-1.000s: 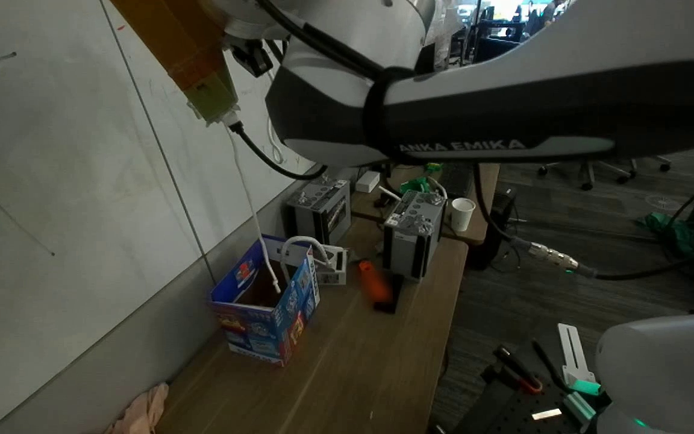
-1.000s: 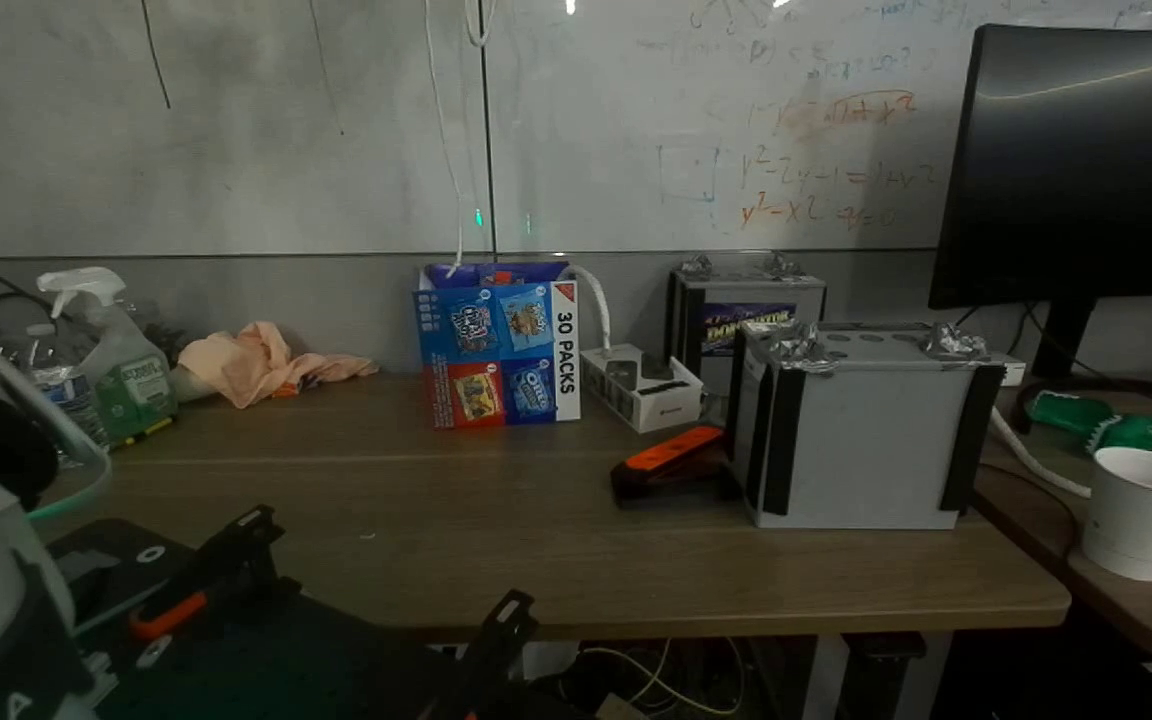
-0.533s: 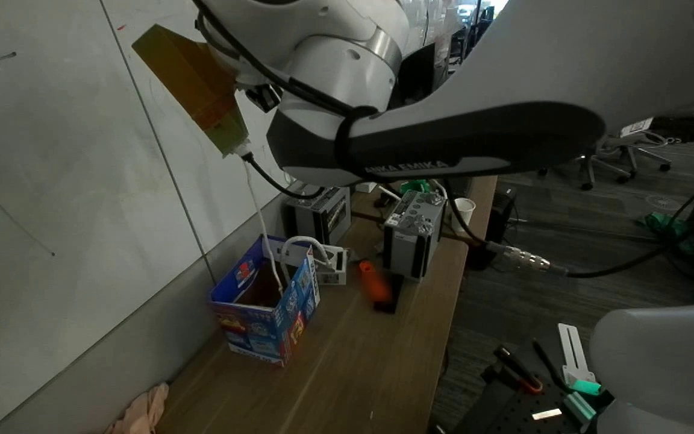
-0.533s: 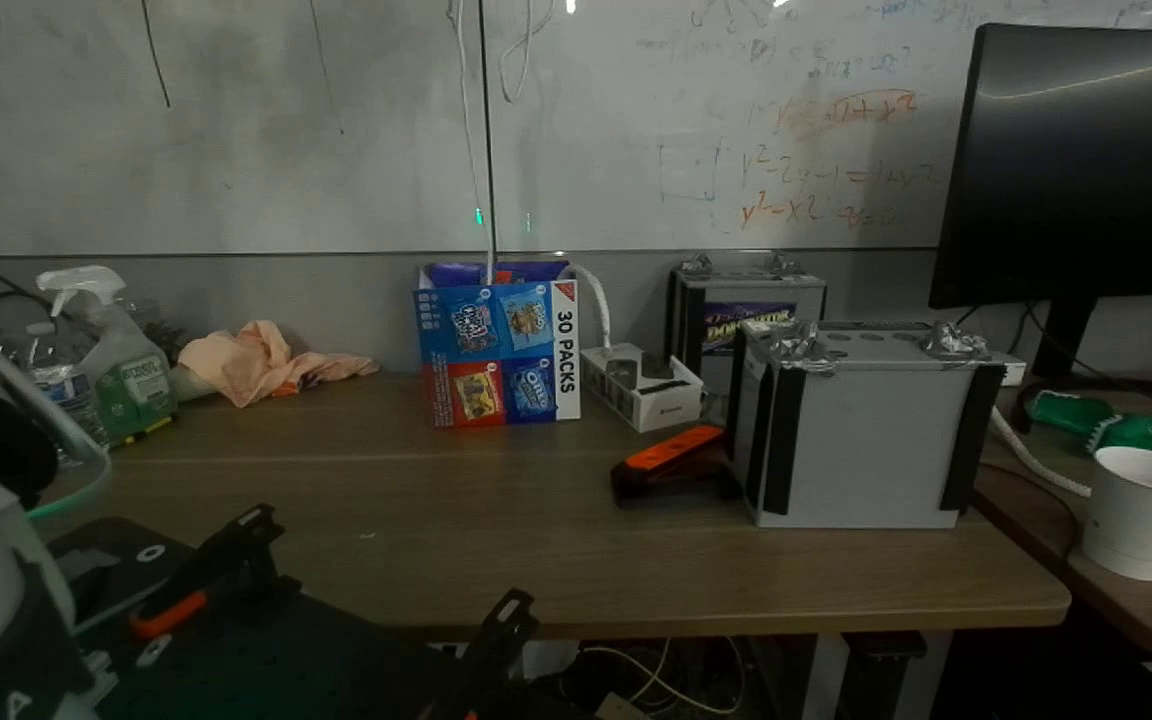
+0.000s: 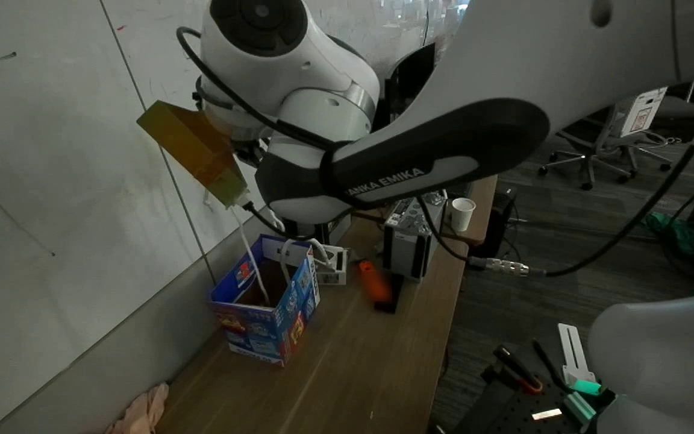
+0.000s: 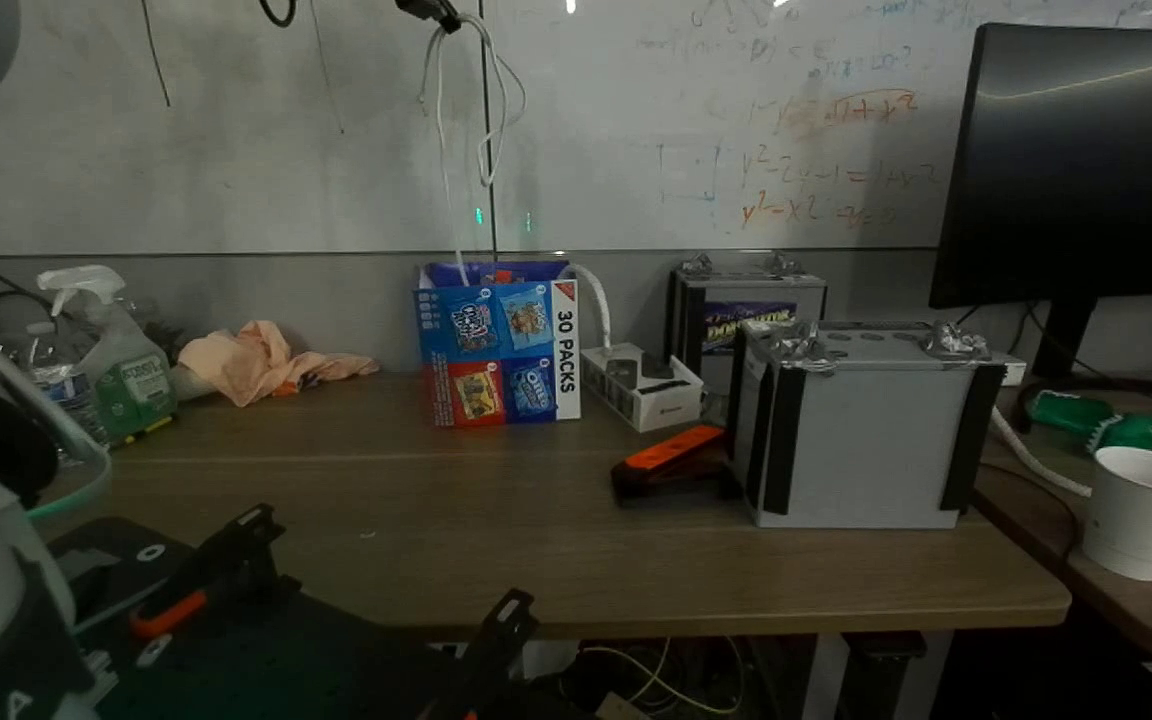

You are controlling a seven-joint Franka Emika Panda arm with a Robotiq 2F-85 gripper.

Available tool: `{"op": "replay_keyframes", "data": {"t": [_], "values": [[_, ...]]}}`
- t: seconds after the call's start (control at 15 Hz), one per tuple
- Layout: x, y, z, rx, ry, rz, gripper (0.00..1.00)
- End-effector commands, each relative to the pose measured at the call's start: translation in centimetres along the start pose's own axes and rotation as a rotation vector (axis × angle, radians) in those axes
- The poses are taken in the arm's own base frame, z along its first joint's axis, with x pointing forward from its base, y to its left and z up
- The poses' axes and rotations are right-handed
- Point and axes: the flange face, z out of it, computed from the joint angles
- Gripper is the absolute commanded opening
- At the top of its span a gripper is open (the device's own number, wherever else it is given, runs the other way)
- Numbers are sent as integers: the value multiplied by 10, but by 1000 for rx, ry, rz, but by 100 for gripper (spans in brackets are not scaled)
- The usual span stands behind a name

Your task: Place the white ropes inside the blue box then push the box to the left

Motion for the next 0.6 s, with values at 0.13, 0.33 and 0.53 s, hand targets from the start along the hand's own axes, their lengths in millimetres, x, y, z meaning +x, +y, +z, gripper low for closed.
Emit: {"op": "replay_keyframes", "data": {"t": [0.13,0.33,0.53], "values": [[-13,19,30,-100,-222,-77,2],[-9,37,45,-187,-322,-131,2],[-5,54,63,-275,-396,-183,2]]}}
